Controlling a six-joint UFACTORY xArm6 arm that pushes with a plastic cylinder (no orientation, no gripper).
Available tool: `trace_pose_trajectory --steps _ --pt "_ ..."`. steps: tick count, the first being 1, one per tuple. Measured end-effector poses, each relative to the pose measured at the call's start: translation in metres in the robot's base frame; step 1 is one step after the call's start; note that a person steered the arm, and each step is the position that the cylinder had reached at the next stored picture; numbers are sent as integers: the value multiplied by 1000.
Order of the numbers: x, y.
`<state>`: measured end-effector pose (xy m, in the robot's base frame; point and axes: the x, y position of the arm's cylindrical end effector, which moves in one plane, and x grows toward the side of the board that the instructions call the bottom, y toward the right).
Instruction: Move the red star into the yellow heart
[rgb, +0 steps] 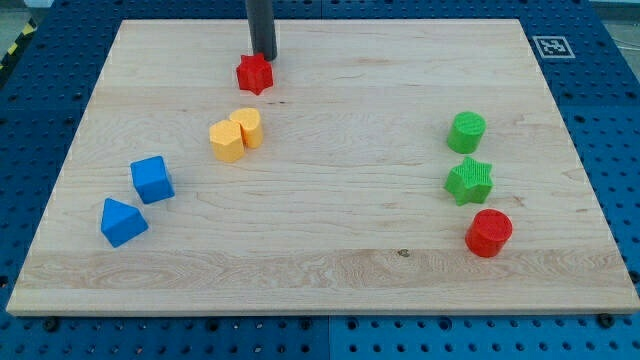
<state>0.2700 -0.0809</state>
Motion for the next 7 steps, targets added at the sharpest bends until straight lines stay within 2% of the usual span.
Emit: trace_pose_trajectory --steps 2,5,7 --pt "15 0" --pt "91 -1" --pt "95 -1"
